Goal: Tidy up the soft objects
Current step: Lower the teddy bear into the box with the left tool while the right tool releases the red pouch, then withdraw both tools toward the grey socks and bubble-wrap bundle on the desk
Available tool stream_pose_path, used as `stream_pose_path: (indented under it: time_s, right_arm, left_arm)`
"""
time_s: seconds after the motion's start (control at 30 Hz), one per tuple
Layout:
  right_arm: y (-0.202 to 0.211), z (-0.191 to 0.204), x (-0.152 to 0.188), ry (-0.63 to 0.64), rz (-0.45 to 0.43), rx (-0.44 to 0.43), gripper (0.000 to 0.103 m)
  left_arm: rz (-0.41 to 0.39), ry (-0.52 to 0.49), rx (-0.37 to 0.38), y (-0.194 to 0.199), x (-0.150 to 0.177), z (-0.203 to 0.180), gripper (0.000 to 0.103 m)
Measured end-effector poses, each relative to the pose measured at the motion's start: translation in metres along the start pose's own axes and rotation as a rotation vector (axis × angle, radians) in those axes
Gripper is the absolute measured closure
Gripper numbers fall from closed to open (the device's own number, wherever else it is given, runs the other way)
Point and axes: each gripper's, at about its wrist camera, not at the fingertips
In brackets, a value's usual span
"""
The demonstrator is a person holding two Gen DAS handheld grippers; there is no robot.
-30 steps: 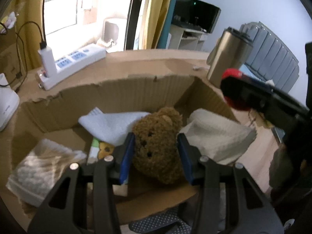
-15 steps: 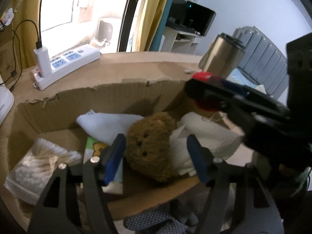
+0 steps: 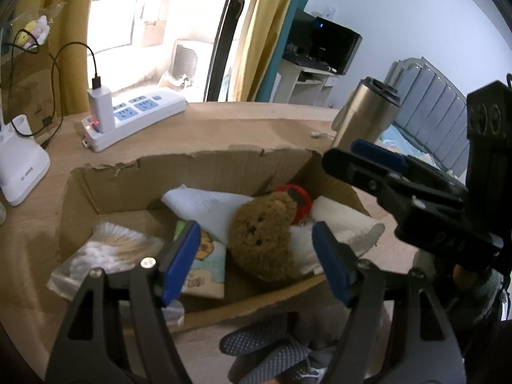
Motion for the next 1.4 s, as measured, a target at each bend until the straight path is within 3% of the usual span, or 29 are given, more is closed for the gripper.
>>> stream_pose_path:
  time_s: [1.0,1.4]
  right_arm:
    - [0.075,0.034,0.048,-0.009,-0.045,0.056,0.035]
    - [0.089,0.04,0.067,-0.014,-0.046,0.065,0.035]
  left_arm:
    - [-0.137,-0.002,-0.03,0.076,0.046,-0.012,0.029]
    - [-0.15,0.003,-0.035,0.086,0.064,-0.016,0.029]
Point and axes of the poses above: each gripper's, at about its wrist camera, not at the fingertips, and y roughly against the way its jaws point, z to its left, x to its underside, and after that the axes turned 15 degrees about z, right-handed
